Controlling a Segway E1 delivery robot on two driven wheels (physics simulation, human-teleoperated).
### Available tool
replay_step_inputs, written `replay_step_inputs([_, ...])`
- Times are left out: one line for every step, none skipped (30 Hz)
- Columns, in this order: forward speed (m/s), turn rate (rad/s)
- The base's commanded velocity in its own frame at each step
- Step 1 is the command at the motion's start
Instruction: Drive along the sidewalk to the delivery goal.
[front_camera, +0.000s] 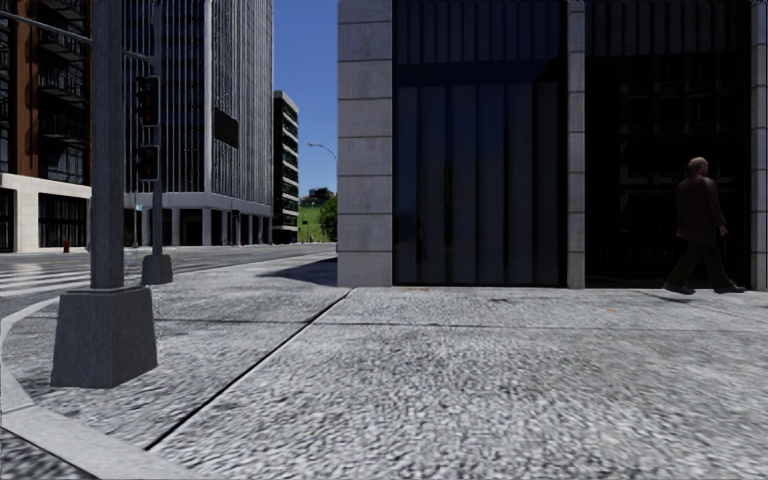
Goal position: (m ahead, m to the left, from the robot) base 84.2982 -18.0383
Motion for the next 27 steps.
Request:
replay_step_inputs([1.37,0.00])
replay_step_inputs([1.37,0.00])
replay_step_inputs([1.25,0.00])
replay_step_inputs([1.21,0.00])
replay_step_inputs([1.19,0.00])
replay_step_inputs([1.19,0.00])
replay_step_inputs([1.19,0.00])
replay_step_inputs([1.19,0.00])
replay_step_inputs([1.19,0.00])
replay_step_inputs([1.19,0.00])
replay_step_inputs([1.19,0.00])
replay_step_inputs([1.19,0.00])
replay_step_inputs([1.19,0.00])
replay_step_inputs([1.19,0.00])
replay_step_inputs([1.19,0.00])
replay_step_inputs([1.19,0.00])
replay_step_inputs([1.19,0.00])
replay_step_inputs([1.19,0.00])
replay_step_inputs([1.19,0.00])
replay_step_inputs([1.20,0.00])
replay_step_inputs([1.20,0.00])
replay_step_inputs([1.20,0.00])
replay_step_inputs([1.21,0.00])
replay_step_inputs([1.21,0.00])
replay_step_inputs([1.22,0.00])
replay_step_inputs([1.23,0.00])
replay_step_inputs([1.25,0.00])
